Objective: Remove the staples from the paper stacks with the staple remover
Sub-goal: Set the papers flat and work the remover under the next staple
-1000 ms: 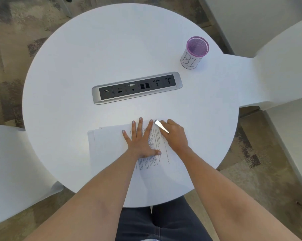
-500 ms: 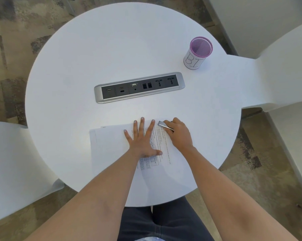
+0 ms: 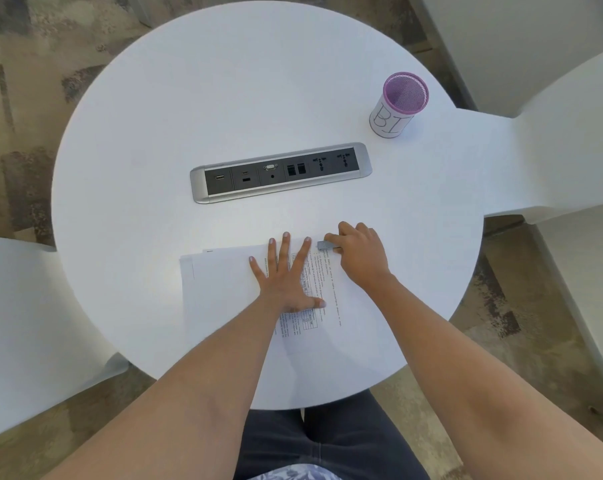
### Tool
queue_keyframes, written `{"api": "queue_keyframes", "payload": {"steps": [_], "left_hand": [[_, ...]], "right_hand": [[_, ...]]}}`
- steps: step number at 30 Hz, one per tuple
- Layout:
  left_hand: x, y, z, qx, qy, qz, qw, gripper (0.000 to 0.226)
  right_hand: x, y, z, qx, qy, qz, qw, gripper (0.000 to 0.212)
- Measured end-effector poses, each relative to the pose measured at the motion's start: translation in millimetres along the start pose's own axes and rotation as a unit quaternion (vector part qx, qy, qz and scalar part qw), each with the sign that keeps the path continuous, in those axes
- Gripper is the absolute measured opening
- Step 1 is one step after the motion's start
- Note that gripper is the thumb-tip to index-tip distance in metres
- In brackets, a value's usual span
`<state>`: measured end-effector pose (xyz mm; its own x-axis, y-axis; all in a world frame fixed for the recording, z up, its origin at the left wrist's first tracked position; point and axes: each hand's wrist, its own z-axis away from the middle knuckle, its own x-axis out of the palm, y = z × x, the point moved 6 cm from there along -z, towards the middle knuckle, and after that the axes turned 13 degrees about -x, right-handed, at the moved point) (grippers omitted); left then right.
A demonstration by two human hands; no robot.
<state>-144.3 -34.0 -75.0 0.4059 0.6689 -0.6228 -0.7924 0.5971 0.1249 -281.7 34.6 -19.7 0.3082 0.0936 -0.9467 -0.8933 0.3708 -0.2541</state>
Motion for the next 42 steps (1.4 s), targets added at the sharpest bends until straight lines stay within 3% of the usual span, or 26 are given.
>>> {"api": "queue_keyframes", "payload": {"steps": [12,19,27,34,42], "left_hand": [[-0.1,0.6,1.9,0.004,-0.003,0.004,1.000,0.135],[0.1,0.2,-1.1,0.004,0.000,0.006,1.000,0.136],[-1.3,-0.2,-0.6,0.000,0.004,0.008,1.000,0.138],[-1.6,0.7,0.8,0.000,-0.003,0.005,1.000,0.137],[-0.9,1.4,0.4,0.001,-0.009,0.000,1.000,0.136]], "right_hand": [[12.8,-3.4,2.2,0.062,0.072,-0.137,0.986,0.034],[19.9,12.7,19.8,0.168,0.141,-0.314,0.924,0.033],[16.4,11.5,21.7,0.119,0.092,-0.228,0.962,0.032],[13.6,4.4,15.4,0.092,0.089,-0.200,0.971,0.029],[2.7,1.4,-4.1,0.006,0.020,-0.080,0.997,0.038]]}}
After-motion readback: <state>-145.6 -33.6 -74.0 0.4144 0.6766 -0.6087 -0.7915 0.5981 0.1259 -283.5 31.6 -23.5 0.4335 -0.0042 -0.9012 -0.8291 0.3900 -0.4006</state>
